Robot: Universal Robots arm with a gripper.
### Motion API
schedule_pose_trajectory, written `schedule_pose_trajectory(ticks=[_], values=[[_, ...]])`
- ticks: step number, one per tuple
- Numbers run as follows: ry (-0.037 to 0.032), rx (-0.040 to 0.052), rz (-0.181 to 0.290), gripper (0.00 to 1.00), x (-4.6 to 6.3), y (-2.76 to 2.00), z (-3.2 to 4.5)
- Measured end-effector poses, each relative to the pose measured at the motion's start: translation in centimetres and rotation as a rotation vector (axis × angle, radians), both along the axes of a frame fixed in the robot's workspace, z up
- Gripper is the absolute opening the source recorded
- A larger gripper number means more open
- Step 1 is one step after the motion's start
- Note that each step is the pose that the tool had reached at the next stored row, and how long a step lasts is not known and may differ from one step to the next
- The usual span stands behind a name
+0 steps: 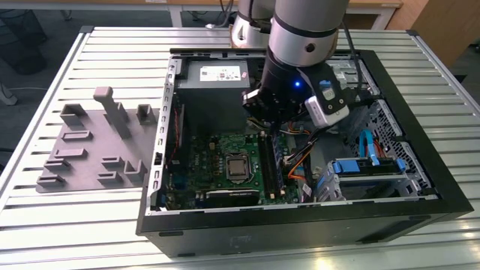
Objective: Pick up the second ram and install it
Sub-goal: 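Insert the second ram into the second slot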
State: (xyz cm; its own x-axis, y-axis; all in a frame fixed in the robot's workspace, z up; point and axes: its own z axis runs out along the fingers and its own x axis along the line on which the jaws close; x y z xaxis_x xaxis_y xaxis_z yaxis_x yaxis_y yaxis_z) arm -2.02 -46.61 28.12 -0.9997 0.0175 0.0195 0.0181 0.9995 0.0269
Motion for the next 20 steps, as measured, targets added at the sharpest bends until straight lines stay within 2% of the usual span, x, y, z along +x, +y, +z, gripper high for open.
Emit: schedule_pose_trajectory(ticks=[4,14,20], values=[[0.0037,0.0,0.011,0.14,0.0,0.0,-0.73],[0.0061,0.0,0.002,0.14,-0.1,-0.02,-2.5],[0.0074,-0.0001,0.001,0.14,-0.1,-0.15,-2.91]])
